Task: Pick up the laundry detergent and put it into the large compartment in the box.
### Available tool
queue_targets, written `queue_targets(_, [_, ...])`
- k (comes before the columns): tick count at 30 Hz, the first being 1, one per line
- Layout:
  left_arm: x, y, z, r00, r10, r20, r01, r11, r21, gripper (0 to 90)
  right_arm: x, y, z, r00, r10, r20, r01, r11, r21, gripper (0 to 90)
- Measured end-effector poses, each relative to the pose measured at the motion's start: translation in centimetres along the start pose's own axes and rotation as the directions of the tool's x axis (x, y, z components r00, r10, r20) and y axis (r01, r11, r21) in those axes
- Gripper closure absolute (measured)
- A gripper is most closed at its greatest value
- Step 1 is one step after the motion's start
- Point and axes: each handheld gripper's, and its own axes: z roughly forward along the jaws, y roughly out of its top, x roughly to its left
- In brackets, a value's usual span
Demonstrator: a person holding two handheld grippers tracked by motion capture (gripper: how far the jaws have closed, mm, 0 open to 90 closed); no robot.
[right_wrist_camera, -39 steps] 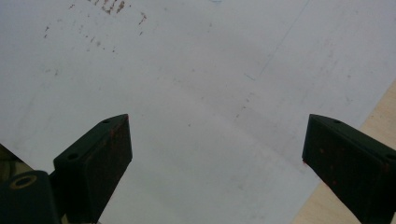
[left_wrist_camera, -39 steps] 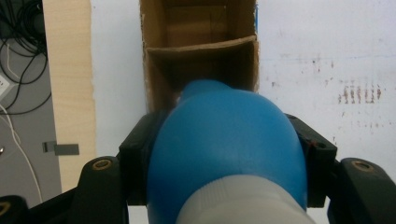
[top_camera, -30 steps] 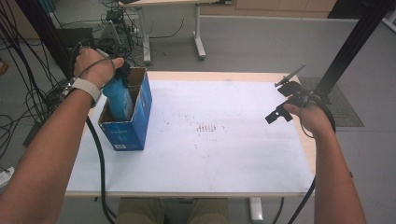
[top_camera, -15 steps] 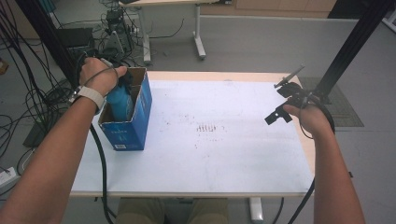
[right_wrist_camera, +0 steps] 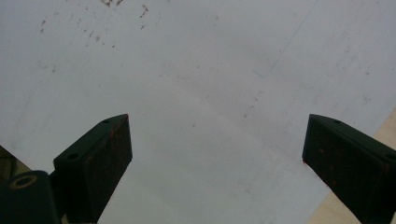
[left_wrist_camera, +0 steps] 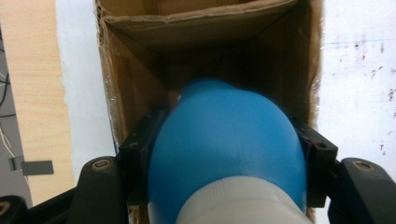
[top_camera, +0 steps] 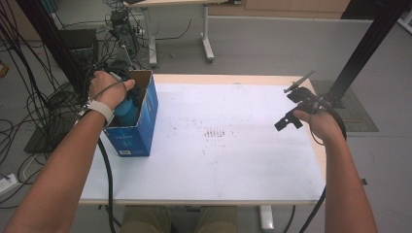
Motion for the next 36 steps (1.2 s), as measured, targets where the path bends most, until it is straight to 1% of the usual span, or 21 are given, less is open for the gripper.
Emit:
queue_targets(1, [-0.1,0.0,0.3,1.0,0.005,-0.006,-0.005,1.0,0.001,37.7,0.0,0.0,0.0,1.0,0.0,-0.001,0.0,1.0,0.0,8.2])
queue_targets(2, [-0.1,0.1,0.6,1.0,0.006,-0.006,-0.006,0.9999,0.009,37.6,-0.1,0.0,0.1,1.0,0.0,-0.003,0.0,1.0,0.0,8.2])
queue_targets(5, [-0.1,-0.1,0.9,0.9999,0.008,-0.006,-0.008,1.0,0.006,37.5,-0.1,0.0,0.2,1.0,0.003,-0.004,-0.003,1.0,0.003,8.2])
queue_targets(7, [-0.1,0.0,1.5,0.9999,0.016,-0.003,-0.016,0.9998,0.015,37.5,-0.1,-0.1,0.3,1.0,0.004,-0.003,-0.004,1.0,0.004,8.2])
queue_targets(9, [-0.2,0.0,1.8,0.9997,0.023,-0.005,-0.023,0.9995,0.019,37.4,-0.2,-0.2,0.3,1.0,0.006,-0.001,-0.006,1.0,0.004,8.2])
queue_targets(15, [-0.3,0.1,2.5,0.9996,0.027,-0.003,-0.027,0.9992,0.03,37.3,-0.2,-0.2,0.1,1.0,0.006,0.002,-0.006,1.0,0.003,8.2])
queue_targets(30, [0.2,0.3,2.8,0.9995,0.032,0.005,-0.032,0.9989,0.035,37.3,-0.5,-0.3,0.7,0.9999,0.014,-0.006,-0.014,1.0,0.011,8.2])
queue_targets(36, [0.3,0.4,2.8,0.9996,0.026,0.006,-0.026,0.9991,0.034,37.4,-0.6,-0.5,0.8,0.9998,0.018,-0.007,-0.018,1.0,0.011,8.2])
